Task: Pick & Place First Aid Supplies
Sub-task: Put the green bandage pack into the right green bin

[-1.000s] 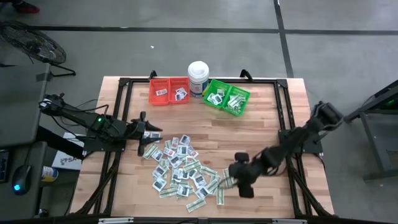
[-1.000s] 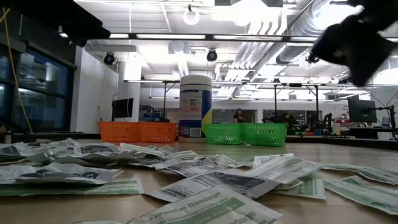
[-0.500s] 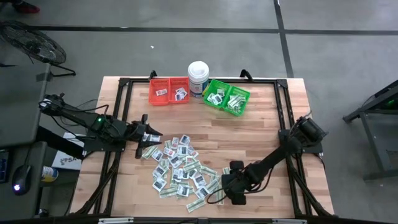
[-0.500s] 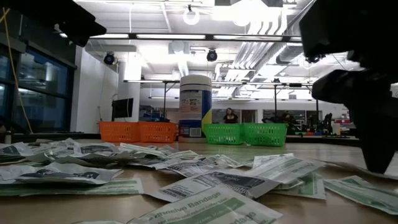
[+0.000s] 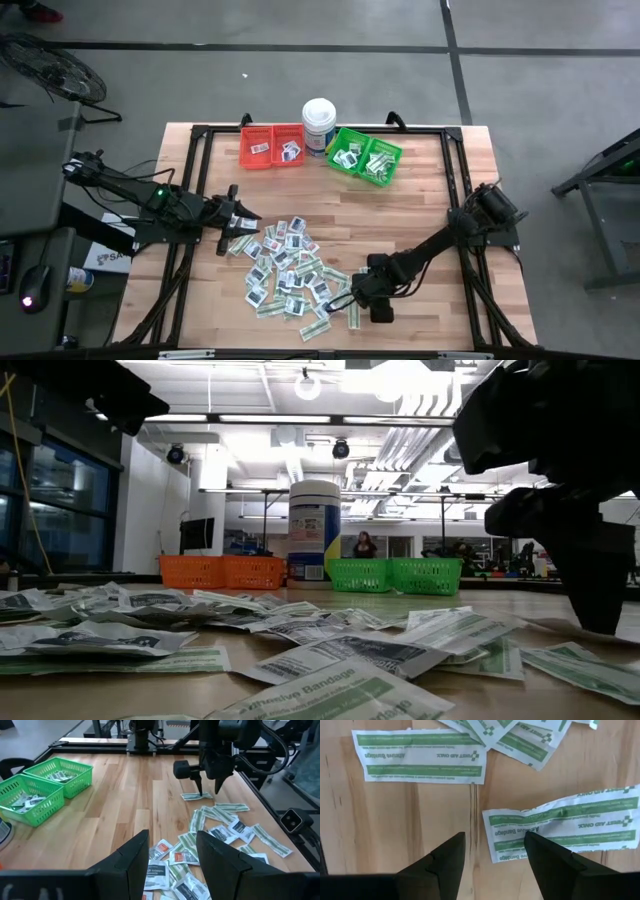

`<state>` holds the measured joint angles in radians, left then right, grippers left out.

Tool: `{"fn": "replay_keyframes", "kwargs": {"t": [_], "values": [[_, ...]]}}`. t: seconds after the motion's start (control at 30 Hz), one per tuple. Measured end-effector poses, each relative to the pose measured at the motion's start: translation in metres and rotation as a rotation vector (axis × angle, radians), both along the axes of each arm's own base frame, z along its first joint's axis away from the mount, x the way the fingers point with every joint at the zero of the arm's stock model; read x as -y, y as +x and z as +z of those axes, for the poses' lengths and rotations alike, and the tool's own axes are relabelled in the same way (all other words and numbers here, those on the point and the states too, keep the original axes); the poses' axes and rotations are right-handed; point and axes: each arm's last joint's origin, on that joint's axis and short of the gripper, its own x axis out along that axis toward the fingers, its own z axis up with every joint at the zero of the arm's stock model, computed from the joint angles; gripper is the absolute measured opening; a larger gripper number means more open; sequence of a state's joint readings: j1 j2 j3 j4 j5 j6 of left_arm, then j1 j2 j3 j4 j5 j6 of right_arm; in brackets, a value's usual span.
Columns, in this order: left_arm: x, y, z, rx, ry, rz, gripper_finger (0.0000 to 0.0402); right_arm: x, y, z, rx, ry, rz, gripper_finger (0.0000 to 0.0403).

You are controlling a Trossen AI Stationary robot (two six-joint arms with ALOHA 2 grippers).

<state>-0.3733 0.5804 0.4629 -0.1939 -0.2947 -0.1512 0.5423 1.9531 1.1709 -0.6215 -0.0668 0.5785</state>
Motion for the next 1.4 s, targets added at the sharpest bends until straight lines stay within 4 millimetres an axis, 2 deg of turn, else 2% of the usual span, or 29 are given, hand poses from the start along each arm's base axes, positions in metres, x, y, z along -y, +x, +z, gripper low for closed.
{"fn": "replay_keyframes", "kwargs": {"t": [0.23, 0.73, 0.93, 1.17, 1.4], "values": [[0.0, -0.001, -0.002, -0.025, 0.007, 0.001, 0.0162, -0.001, 0.0, -0.006, 0.012, -0.06, 0.002, 0.0188], [-0.001, -0.001, -0.004, -0.039, 0.014, 0.004, 0.0162, -0.001, -0.002, -0.007, 0.04, -0.127, 0.079, 0.0077], [-0.001, -0.001, -0.004, -0.038, 0.014, 0.004, 0.0162, -0.002, 0.0, -0.007, 0.035, -0.086, 0.054, 0.001], [-0.001, -0.001, -0.004, -0.038, 0.013, 0.005, 0.0162, 0.0, 0.0, -0.003, 0.028, -0.046, -0.084, 0.0002], [-0.001, -0.001, -0.004, -0.038, 0.014, 0.007, 0.0162, 0.007, -0.007, 0.018, 0.073, -0.102, -0.167, 0.0001]]}}
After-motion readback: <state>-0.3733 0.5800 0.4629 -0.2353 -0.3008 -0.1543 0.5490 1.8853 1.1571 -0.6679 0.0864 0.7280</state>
